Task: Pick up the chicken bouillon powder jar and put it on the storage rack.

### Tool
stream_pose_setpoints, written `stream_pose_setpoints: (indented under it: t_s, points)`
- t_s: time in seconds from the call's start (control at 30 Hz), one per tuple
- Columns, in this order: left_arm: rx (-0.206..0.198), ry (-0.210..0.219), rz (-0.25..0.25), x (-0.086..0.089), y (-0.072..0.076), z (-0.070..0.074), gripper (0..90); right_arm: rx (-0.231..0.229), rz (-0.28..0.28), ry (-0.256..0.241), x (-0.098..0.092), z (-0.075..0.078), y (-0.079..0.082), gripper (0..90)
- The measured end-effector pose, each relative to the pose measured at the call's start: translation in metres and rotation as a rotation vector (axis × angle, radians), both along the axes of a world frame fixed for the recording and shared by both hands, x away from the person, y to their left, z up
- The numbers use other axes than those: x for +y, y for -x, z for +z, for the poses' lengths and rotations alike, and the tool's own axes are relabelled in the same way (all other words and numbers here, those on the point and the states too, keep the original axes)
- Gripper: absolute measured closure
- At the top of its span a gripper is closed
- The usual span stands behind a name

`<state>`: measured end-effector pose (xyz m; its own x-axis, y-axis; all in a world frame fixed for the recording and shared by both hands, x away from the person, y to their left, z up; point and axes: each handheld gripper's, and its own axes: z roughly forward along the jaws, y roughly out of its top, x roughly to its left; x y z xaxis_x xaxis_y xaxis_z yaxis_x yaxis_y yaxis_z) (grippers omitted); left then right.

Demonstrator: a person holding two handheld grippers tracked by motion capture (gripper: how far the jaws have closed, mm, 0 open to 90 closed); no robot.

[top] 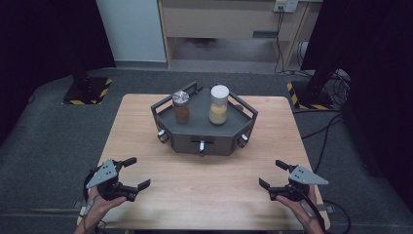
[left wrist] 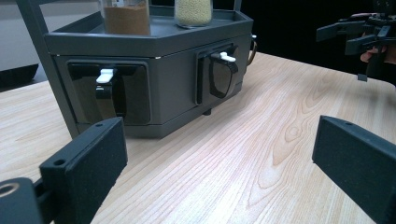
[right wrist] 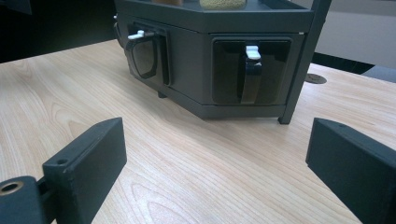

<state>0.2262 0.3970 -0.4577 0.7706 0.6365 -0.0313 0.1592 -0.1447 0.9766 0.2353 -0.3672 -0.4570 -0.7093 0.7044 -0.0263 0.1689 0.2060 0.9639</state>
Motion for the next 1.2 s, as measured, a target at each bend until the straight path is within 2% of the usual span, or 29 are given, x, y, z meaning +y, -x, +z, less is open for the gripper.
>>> stream_pose_setpoints:
  t_s: [1.2]
  points:
    - [-0.004,-0.001,0.003,0.0001,0.0012,0.0004,2.0,-0.002,-0.015,-0.003,-0.0007,0.0,0.0018,5.8]
